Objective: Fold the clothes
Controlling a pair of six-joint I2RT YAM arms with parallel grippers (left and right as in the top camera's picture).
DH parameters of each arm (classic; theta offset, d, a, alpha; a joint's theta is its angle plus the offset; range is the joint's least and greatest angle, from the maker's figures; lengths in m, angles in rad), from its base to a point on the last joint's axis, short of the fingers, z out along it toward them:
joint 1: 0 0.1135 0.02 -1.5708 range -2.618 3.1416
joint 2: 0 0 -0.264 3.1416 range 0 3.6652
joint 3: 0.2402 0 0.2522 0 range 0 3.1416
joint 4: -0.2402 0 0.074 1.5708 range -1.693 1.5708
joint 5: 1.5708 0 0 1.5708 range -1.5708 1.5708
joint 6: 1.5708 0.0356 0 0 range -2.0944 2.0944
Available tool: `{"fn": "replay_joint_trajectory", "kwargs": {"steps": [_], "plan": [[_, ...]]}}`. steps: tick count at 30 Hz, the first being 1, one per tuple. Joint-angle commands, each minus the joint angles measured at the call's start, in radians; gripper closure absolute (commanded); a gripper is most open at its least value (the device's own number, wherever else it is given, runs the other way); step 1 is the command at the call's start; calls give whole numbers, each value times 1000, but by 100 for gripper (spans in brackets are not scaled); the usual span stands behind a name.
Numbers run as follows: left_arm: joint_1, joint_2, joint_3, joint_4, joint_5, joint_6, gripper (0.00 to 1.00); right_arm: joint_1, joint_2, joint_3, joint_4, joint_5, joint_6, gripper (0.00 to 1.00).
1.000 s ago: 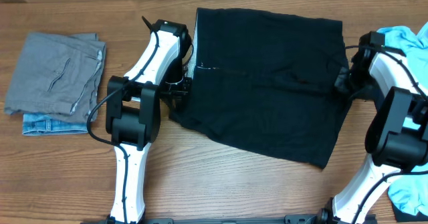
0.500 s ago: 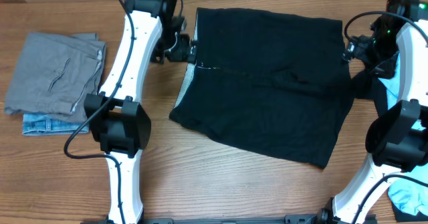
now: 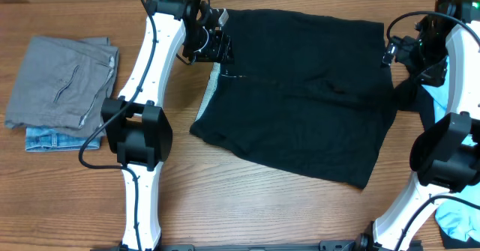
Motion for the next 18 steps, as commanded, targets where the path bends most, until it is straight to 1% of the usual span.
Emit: {"fn": "replay_joint_trajectory", "kwargs": {"steps": [1, 5, 11, 18], "plan": [[13, 60, 0, 7, 28, 14, 37, -4, -5, 19, 19, -10, 0, 0], [18, 110, 0, 10, 29, -27, 37, -4, -5, 19, 21, -10, 0, 0], [24, 152, 0, 34, 37, -37, 43, -4, -5, 19, 21, -10, 0, 0], [24, 203, 0, 75, 88, -52, 42, -4, -5, 19, 21, -10, 0, 0]]}}
